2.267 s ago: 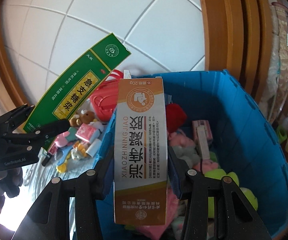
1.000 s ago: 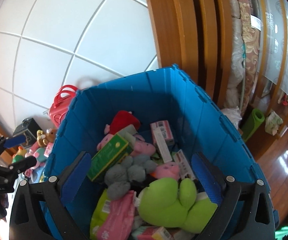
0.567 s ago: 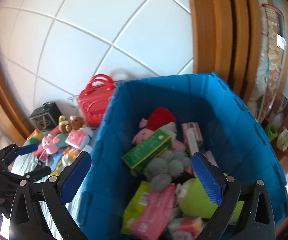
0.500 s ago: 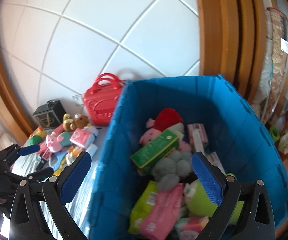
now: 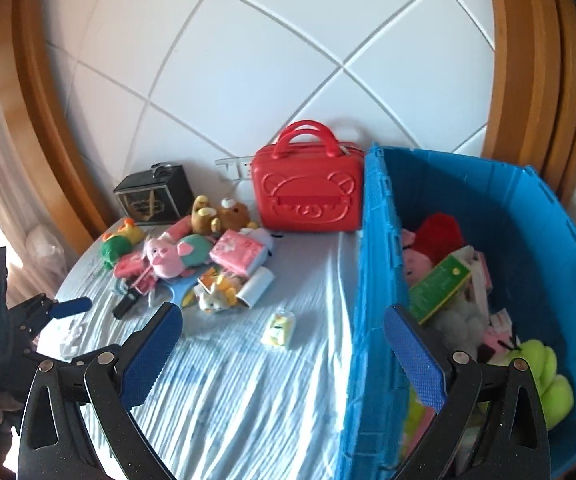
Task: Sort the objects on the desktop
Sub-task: 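Move both open tools back over the pile on the bed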
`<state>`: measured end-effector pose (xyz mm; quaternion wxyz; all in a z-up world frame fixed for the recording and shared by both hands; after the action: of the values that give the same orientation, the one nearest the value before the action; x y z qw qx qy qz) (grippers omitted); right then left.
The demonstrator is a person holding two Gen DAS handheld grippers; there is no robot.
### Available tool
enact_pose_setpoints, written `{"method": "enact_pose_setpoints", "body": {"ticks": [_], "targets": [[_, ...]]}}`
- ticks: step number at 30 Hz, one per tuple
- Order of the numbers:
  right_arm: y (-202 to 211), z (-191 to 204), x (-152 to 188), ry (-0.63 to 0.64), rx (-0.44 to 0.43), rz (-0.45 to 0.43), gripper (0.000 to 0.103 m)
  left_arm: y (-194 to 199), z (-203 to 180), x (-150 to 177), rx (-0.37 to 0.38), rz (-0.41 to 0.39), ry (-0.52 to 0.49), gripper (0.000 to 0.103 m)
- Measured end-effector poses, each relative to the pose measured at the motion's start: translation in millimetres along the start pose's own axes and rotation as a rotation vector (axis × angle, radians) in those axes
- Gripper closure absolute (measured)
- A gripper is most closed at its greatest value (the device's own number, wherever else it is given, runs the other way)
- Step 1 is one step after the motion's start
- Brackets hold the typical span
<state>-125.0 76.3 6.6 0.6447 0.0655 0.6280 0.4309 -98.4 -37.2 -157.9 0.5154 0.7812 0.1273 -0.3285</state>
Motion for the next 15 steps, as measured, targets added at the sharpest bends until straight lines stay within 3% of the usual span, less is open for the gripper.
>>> {"method": "enact_pose_setpoints", "body": {"ticks": [7, 15], "targets": [[-30, 47, 17, 0.034, -0.004, 0.054, 0.001, -2, 54, 27, -0.032, 0.030, 0.063, 0.015], [-86, 70, 53, 0.038, 0.030, 0.127, 0.001, -29, 102, 48, -0.090, 0.090, 0.098, 0.016]]}}
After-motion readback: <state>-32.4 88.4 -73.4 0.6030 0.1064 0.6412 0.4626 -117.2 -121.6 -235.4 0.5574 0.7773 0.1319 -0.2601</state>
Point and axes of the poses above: each gripper's, at about its wrist camera, not at the fingertips, and y roughly against the way its jaws point, z to its left, x to its underside, the point moved 9 cm from there along -y, roughly the way its jaws point, and after that the axes turned 10 degrees about x, right-handed, at the moved point
